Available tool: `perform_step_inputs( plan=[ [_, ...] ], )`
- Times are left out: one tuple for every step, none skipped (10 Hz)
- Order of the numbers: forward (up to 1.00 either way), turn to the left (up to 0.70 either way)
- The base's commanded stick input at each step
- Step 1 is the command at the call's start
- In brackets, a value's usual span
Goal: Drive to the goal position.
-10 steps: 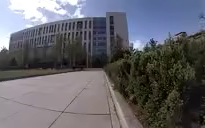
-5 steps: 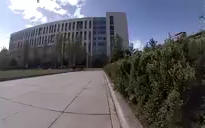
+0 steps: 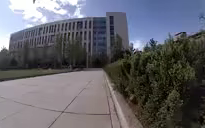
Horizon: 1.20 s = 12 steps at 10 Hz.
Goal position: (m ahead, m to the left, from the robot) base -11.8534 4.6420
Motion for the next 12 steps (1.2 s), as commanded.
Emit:
perform_step_inputs(
  plan=[
    [0.04, 0.0],
    [0.04, 0.0],
    [0.04, 0.0],
    [0.04, 0.0],
    [0.04, 0.0],
    [0.05, 0.0],
    [0.05, 0.0],
    [0.04, 0.0],
    [0.08, 0.0],
    [0.19, 0.0],
    [0.3, 0.0],
    [0.65, 0.3]
  ],
)
